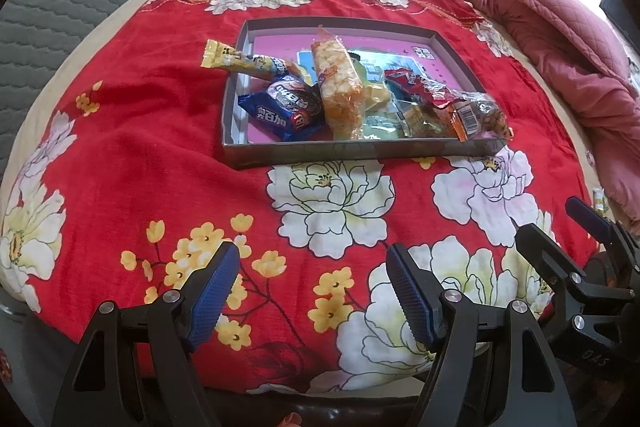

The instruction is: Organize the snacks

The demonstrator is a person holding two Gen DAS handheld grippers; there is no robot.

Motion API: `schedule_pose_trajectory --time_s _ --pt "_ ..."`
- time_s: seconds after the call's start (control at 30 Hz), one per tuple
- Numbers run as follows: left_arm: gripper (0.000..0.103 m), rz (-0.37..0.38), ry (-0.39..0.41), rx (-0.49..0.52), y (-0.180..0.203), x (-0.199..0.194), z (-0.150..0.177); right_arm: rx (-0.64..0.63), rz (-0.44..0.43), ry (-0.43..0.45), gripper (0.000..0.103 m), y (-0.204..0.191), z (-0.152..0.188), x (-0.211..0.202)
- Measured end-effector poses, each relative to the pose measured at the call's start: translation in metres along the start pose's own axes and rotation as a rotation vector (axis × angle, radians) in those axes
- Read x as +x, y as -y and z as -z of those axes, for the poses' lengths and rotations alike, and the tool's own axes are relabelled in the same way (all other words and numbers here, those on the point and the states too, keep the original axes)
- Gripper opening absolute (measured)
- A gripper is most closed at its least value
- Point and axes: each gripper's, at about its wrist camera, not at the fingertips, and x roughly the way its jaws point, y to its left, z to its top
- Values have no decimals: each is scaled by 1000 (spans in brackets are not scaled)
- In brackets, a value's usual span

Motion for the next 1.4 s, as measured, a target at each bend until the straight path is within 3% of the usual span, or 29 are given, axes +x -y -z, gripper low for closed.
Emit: schedule_pose_trajectory --time_s 1.4 --pt "77 -23 -13 0 -1 2 0 18 8 9 98 3 -2 -2"
